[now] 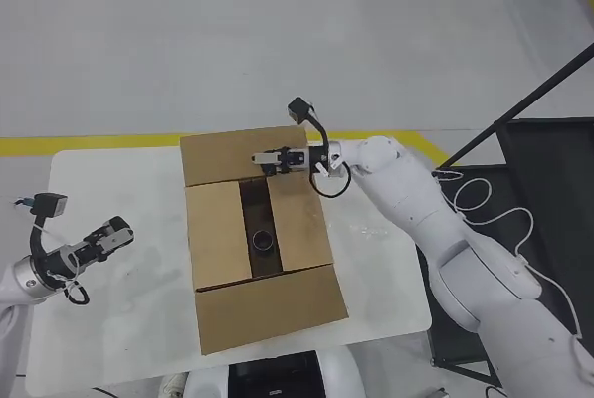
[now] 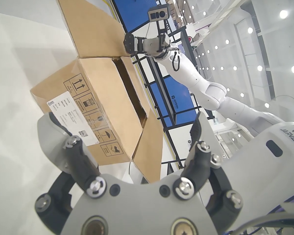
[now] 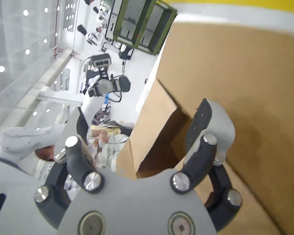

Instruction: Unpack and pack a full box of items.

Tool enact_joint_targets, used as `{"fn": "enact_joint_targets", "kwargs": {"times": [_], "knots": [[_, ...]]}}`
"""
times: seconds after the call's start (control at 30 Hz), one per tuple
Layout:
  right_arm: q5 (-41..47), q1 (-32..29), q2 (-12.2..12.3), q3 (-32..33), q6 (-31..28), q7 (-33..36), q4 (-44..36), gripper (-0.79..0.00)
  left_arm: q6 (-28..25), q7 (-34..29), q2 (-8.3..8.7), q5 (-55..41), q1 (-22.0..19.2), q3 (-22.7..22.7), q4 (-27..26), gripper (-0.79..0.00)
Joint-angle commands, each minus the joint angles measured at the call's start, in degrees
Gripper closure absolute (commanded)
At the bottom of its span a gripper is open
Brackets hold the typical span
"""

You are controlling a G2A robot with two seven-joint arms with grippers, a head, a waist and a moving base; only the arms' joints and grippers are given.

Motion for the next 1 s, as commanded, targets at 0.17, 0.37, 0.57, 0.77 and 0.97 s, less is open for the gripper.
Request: {"fn": "enact_joint_targets", "kwargs": {"times": [0.17, 0.37, 0.57, 0.77, 0.97], "knots": [[-7.3, -6.6, 3.1, 1.8, 12.7, 0.6, -14.5, -0.785, -0.4, 0.5, 0.11, -0.2, 0.1, -0.3, -0.4, -0.785], [-16.0, -14.8, 6.1, 4.6, 20.9, -3.9, -30.4, -0.785, -0.8, 1.0, 0.23, -0.1, 0.9, -1.1, -0.7, -0.785], [-23.4, -22.3, 8.8, 8.0, 29.0, -5.2, -42.6, -0.785, -0.9, 1.4, 0.33, -0.5, 1.9, -1.7, -1.3, -0.785], [-21.8, -26.7, 9.2, 7.2, 31.5, -3.1, -47.0, -0.785, -0.9, 2.5, 0.29, -1.5, 2.3, -1.9, -1.5, -0.785], [-19.3, -26.3, 8.1, 4.3, 31.2, -3.7, -45.5, -0.785, -0.8, 3.8, 0.31, -2.2, 2.6, -2.7, -1.5, -0.785]]}}
